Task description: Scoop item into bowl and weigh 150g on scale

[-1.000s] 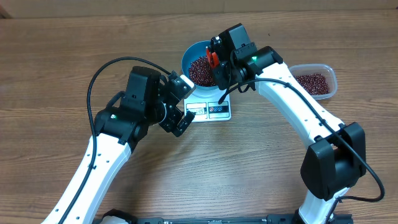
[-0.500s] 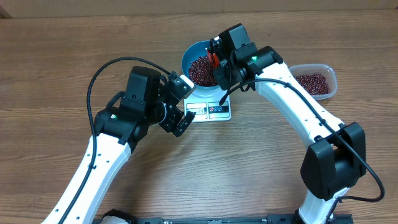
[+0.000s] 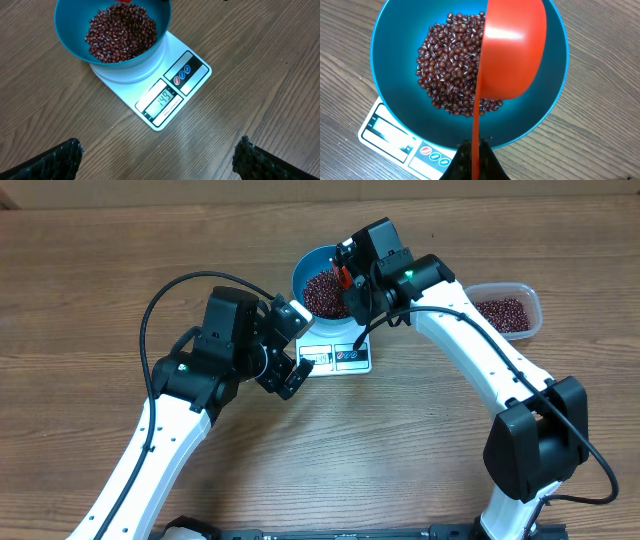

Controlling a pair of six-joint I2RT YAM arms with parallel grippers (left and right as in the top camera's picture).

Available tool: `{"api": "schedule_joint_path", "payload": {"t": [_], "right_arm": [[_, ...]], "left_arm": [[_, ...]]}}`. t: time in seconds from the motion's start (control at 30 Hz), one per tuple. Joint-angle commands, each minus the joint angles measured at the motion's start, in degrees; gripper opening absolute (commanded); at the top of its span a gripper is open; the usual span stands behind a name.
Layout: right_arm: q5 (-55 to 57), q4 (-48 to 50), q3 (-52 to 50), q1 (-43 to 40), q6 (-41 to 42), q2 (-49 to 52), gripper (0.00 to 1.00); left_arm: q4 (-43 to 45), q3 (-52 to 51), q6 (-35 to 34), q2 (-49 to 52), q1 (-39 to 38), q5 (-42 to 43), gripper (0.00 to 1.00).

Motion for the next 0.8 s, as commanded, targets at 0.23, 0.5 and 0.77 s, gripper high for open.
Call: {"api": "schedule_joint_path", "payload": {"t": [0.23, 0.5, 0.77], "right_arm": [[-3.96, 0.02, 2.03, -0.7, 3.61, -2.08, 0.04], [-8.41, -0.2, 2.03, -2.67, 4.79, -2.08, 0.04], [-7.41, -0.42, 2.03, -2.84, 4.44, -2.08, 0.04]], "left_arm": [[0.2, -0.13, -0.55, 0.22, -0.39, 0.07, 0.99], [0.22, -0.13, -0.55, 0.22, -0.39, 0.07, 1.0], [0.22, -0.13, -0.55, 0.22, -0.39, 0.07, 0.99]]}}
